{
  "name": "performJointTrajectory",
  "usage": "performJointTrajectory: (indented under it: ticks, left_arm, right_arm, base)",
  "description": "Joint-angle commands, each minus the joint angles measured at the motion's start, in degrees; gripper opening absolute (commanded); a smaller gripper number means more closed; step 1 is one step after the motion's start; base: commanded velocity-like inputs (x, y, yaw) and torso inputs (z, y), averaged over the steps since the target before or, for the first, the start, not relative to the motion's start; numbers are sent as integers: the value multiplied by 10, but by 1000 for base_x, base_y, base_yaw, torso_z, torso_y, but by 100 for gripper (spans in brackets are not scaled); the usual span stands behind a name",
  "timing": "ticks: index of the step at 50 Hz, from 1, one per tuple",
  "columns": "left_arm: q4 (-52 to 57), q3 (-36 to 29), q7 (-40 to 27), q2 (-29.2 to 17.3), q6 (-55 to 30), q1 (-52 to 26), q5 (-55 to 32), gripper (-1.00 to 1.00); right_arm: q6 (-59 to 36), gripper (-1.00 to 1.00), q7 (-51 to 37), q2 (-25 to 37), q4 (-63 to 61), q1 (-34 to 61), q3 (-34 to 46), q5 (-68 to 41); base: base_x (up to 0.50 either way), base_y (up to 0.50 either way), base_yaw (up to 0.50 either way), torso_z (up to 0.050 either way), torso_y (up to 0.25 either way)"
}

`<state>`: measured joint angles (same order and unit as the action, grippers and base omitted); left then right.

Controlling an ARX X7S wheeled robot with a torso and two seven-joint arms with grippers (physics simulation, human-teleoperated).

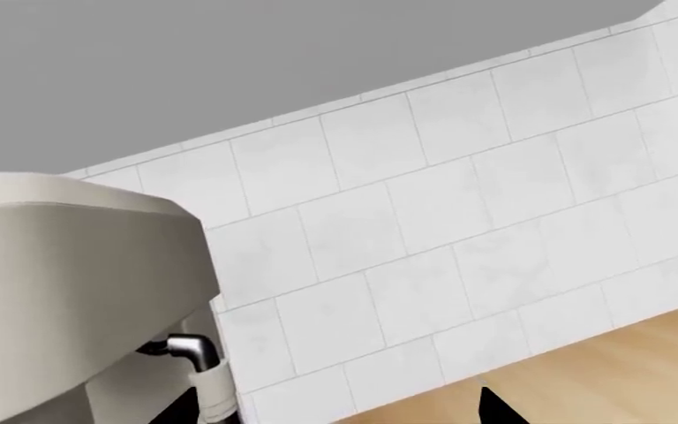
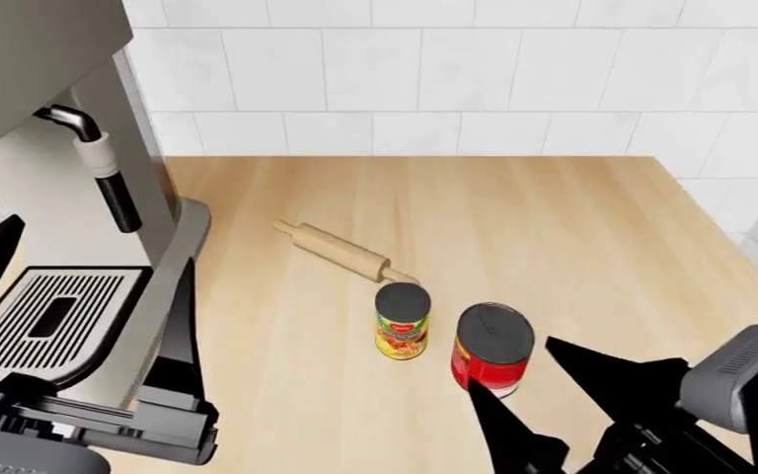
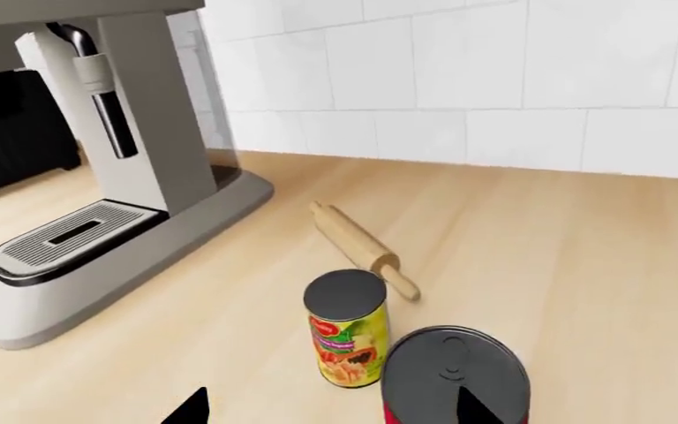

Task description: Pick the cans from the counter and place them in their designated side in the cabinet.

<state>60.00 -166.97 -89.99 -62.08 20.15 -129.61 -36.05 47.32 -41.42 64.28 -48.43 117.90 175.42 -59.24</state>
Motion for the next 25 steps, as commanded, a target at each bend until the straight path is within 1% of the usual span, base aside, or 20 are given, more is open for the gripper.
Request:
performJointTrajectory:
  ticks: [1,6,11,20,25]
  left_arm:
    - [0,-14,0,8,8,-18,-5,100]
    - [0,-18,0,12,10,-27,-11,100]
    - [0,-3,0,15,3,-16,-16,100]
    - [0,1,0,17,1,-14,-18,100]
    - [0,8,0,21,-4,-9,-22,100]
  right_arm:
    - [32,100,23,18,52,-107,-60,26]
    - [52,100,23,22,70,-158,-89,53]
    - [72,100,35,29,86,-191,-105,66]
    - [104,100,57,23,136,-254,-140,49]
    - [115,100,67,20,167,-289,-173,44]
  base:
    - [0,0,0,0,0]
    - [0,0,0,0,0]
    - [0,0,0,0,0]
    - [0,0,0,0,0]
    - [0,0,0,0,0]
